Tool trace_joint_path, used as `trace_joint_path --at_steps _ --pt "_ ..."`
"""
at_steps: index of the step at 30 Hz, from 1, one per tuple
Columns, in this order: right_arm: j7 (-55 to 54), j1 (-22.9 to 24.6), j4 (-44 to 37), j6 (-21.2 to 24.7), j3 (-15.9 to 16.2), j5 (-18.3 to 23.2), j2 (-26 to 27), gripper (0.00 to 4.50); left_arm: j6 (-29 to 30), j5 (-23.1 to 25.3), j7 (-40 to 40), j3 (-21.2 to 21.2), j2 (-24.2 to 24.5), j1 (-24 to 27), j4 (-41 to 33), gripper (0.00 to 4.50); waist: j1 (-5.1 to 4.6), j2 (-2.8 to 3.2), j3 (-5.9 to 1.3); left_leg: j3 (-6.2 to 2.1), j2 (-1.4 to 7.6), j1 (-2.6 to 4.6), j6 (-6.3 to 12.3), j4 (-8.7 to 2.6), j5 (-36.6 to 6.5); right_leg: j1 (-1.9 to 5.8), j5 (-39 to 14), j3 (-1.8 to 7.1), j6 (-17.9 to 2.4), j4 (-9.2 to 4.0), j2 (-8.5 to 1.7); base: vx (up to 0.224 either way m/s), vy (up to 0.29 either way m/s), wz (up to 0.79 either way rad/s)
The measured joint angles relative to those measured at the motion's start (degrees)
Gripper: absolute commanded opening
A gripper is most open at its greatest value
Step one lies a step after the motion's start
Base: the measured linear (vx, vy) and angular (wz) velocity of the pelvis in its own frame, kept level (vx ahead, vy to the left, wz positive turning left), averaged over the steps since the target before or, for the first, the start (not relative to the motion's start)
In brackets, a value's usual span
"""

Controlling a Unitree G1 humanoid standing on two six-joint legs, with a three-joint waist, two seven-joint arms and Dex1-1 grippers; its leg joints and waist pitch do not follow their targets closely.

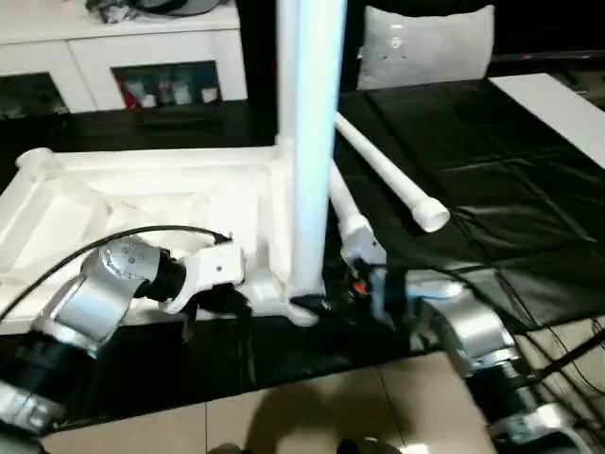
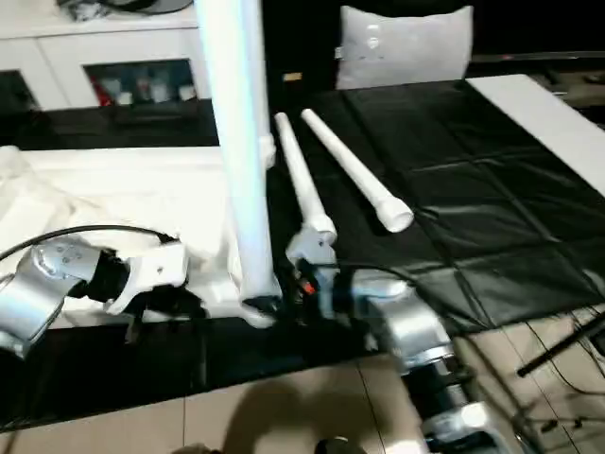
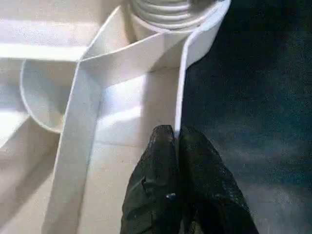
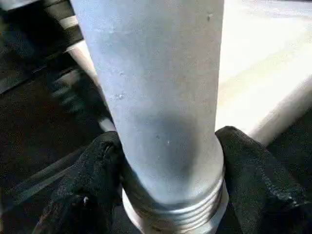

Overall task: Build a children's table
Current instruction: Rotate leg to tighten

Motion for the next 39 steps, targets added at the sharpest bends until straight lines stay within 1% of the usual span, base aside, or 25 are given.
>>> trace_joint_path --at_steps 2,3,5,8,10,12,13,14,15,16,17,19,20,21,23,24,25,26,27,29,31,33,36,38,39 --pt "-7.66 -2.09 2.87 0.43 -2.2 -1.65 3.35 2.68 7.51 1.19 5.97 1.45 -4.53 0.35 -2.49 0.0 -1.11 0.0 0.01 0.01 -0.01 0.03 0.0 0.07 0.0 -0.06 -0.01 -0.04 0.01 -0.11 -0.01 0.0 0.0 0.0" --pt "-9.72 -2.76 3.7 0.47 -2.51 -2.04 3.94 2.68 9.52 1.3 7.64 1.69 -5.95 0.36 -3.2 0.0 -1.47 -0.02 0.02 0.01 -0.01 0.02 0.0 0.05 0.0 -0.07 -0.01 -0.06 0.01 -0.23 -0.01 0.0 0.0 0.0" --pt "-15.7 -4.98 6.78 0.3 -3.98 -2.76 6.19 2.68 13.65 2.14 12.51 2.53 -10.24 0.36 -4.21 0.0 -1.87 -0.03 0.02 0.0 -0.01 -0.06 0.01 0.06 0.0 -0.07 -0.01 -0.08 0.01 -0.25 -0.01 0.0 0.0 0.0" --pt "-22.91 -7.59 10.16 -0.12 -5.74 -3.69 8.88 2.68 16.89 3.14 18.5 3.34 -15.07 0.24 -4.92 0.0 -1.83 -0.04 0.02 -0.1 -0.01 -0.02 0.01 0.01 0.0 -0.17 0.01 -0.14 0.02 -0.23 0.02 0.0 0.0 0.0" --pt "-25.91 -8.78 11.91 -0.44 -7.1 -3.92 10.61 2.68 18.42 3.25 20.88 3.66 -16.6 -0.1 -5.0 0.0 -1.62 -0.04 0.02 -0.11 -0.02 -0.02 0.0 -0.01 0.0 -0.17 0.07 -0.13 0.02 -0.09 0.02 0.0 0.0 0.0" --pt "-27.06 -9.55 13.07 -1.11 -7.31 -4.04 11.15 2.68 19.3 3.26 22.19 3.88 -17.06 -0.36 -5.15 0.0 -1.38 -0.07 0.0 -0.15 -0.01 -0.08 0.0 -0.13 -0.01 -0.21 0.15 -0.15 0.05 -0.08 0.04 0.0 0.0 0.0" --pt "-27.13 -9.62 13.34 -1.72 -7.31 -4.15 11.26 2.68 19.31 3.26 22.31 3.89 -17.0 -0.37 -5.27 0.0 -1.34 -0.07 0.0 -0.15 -0.01 -0.23 -0.01 -0.2 -0.01 -0.25 0.13 -0.15 0.08 -0.1 0.04 0.0 0.0 0.0" --pt "-27.13 -9.65 13.61 -2.36 -7.42 -4.18 11.41 3.03 19.15 3.23 22.27 3.78 -16.67 -0.45 -5.34 0.0 -1.32 -0.07 0.0 -0.15 0.0 -0.43 -0.01 -0.25 -0.01 -0.31 0.1 -0.16 0.12 -0.1 0.05 0.0 0.0 0.0" --pt "-27.13 -9.69 13.82 -2.73 -7.53 -4.19 11.52 3.23 19.14 3.23 22.2 3.72 -16.53 -0.56 -5.34 0.0 -1.3 -0.07 0.0 -0.16 0.0 -0.46 0.0 -0.26 -0.01 -0.33 0.11 -0.16 0.12 -0.1 0.06 0.0 0.0 0.0" --pt "-27.08 -9.69 13.92 -3.0 -7.61 -4.18 11.54 3.37 18.96 3.24 22.16 3.54 -16.31 -0.62 -5.34 0.0 -1.28 -0.05 0.0 -0.16 0.01 -0.47 0.01 -0.27 -0.01 -0.34 0.12 -0.17 0.09 -0.1 0.06 0.0 0.0 0.0" --pt "-26.74 -9.69 14.01 -3.2 -8.05 -3.76 11.93 3.37 18.43 3.19 21.93 3.27 -15.77 -0.63 -5.33 0.0 -1.33 -0.05 0.0 -0.15 0.01 -0.5 0.01 -0.28 -0.01 -0.37 0.13 -0.17 0.07 -0.1 0.06 0.0 0.0 0.0" --pt "-26.7 -9.69 14.21 -3.42 -8.58 -3.41 12.49 3.55 18.09 3.19 21.75 3.2 -15.41 -0.63 -5.27 0.0 -1.36 -0.03 0.02 -0.15 0.01 -0.53 0.01 -0.27 -0.01 -0.4 0.14 -0.17 0.07 -0.1 0.06 0.0 0.0 0.0" --pt "-26.51 -9.68 14.66 -4.22 -8.58 -3.42 12.54 3.55 17.64 3.17 21.63 3.05 -14.74 -0.63 -5.16 0.0 -1.35 -0.03 0.02 -0.15 0.01 -0.53 0.0 -0.27 -0.01 -0.41 0.13 -0.17 0.07 -0.1 0.06 0.0 0.0 0.0" --pt "-26.24 -9.68 15.0 -4.77 -8.58 -3.43 12.57 3.75 17.15 3.15 21.52 2.89 -14.33 -0.63 -5.03 0.0 -1.34 -0.02 0.02 -0.15 0.01 -0.5 -0.01 -0.27 -0.01 -0.44 0.12 -0.17 0.09 -0.1 0.06 0.0 0.0 0.0" --pt "-25.76 -9.31 15.01 -5.76 -8.55 -3.45 12.55 3.87 16.16 3.02 21.14 2.78 -13.85 -0.67 -4.57 0.0 -1.28 -0.02 0.03 -0.15 0.01 -0.49 -0.01 -0.25 -0.01 -0.45 0.13 -0.17 0.08 -0.1 0.06 0.0 0.0 0.0" --pt "-25.44 -8.87 14.67 -6.0 -8.54 -3.44 12.46 4.01 15.24 2.83 20.97 2.69 -13.68 -0.79 -4.04 0.0 -1.26 -0.02 0.03 -0.15 0.01 -0.45 -0.01 -0.25 -0.01 -0.45 0.13 -0.17 0.08 -0.11 0.06 0.0 0.0 0.0" --pt "-25.26 -8.6 14.22 -6.02 -8.52 -3.43 12.4 4.01 14.55 2.67 20.8 2.59 -13.53 -0.89 -3.65 0.0 -1.23 -0.01 0.03 -0.15 0.01 -0.44 -0.01 -0.24 -0.01 -0.46 0.13 -0.17 0.08 -0.1 0.05 0.0 0.0 0.0" --pt "-24.81 -7.98 13.14 -5.84 -8.52 -3.33 11.91 4.25 13.59 2.58 20.4 2.28 -13.43 -1.45 -2.71 0.0 -1.03 -0.01 0.03 -0.16 0.0 -0.44 -0.01 -0.24 0.0 -0.46 0.13 -0.17 0.08 -0.11 0.05 0.0 0.0 0.0" --pt "-24.33 -7.51 12.45 -5.74 -8.52 -3.18 11.55 4.25 12.85 2.57 20.2 2.13 -13.25 -1.68 -2.21 0.0 -0.84 0.01 0.04 -0.16 0.0 -0.42 -0.01 -0.24 0.0 -0.48 0.13 -0.17 0.08 -0.11 0.04 0.0 0.0 0.0" --pt "-22.94 -5.22 8.87 -4.66 -8.18 -2.98 10.25 4.35 10.13 2.6 19.92 1.66 -13.05 -2.99 0.43 0.0 -0.22 0.05 0.07 -0.13 0.0 -0.44 -0.01 -0.24 0.0 -0.5 0.13 -0.17 0.09 -0.13 0.03 0.0 0.0 0.0" --pt "-21.77 -3.04 5.82 -3.36 -7.5 -2.33 9.16 4.46 8.12 2.64 19.94 1.63 -12.92 -4.35 2.96 0.0 0.09 0.09 0.1 -0.13 0.0 -0.47 -0.01 -0.25 0.0 -0.52 0.13 -0.17 0.09 -0.14 0.03 0.0 0.0 0.0" --pt "-20.28 -0.41 2.15 -1.35 -6.23 -2.19 7.27 4.46 5.63 2.64 19.95 1.53 -12.86 -6.17 6.33 0.0 0.32 0.13 0.14 -0.13 0.0 -0.52 -0.01 -0.26 0.0 -0.56 0.14 -0.17 0.08 -0.16 0.03 0.0 0.0 0.0" --pt "-19.39 4.33 -4.65 1.59 -5.48 -2.24 4.56 4.46 -0.26 3.15 20.11 0.85 -12.8 -10.31 14.27 0.0 0.7 0.23 0.19 -0.16 -0.01 -0.76 0.0 -0.24 0.0 -0.74 0.16 -0.19 0.09 -0.21 0.03 0.0 0.0 0.0" --pt "-19.31 5.98 -7.23 3.08 -5.65 -2.2 3.71 4.46 -3.59 3.74 20.65 0.85 -12.51 -12.14 18.41 0.0 0.61 0.27 0.21 -0.15 -0.01 -0.94 0.02 -0.23 0.02 -0.92 0.36 -0.18 -0.21 -0.18 0.03 0.0 0.0 0.0" --pt "-19.56 6.78 -8.69 3.73 -6.01 -2.11 3.53 4.46 -5.62 3.84 20.84 0.72 -12.76 -13.55 21.29 0.0 0.77 0.28 0.22 -0.18 -0.01 -0.98 0.03 -0.23 0.03 -0.94 0.37 -0.2 -0.21 -0.19 0.03 0.0 0.0 0.0"
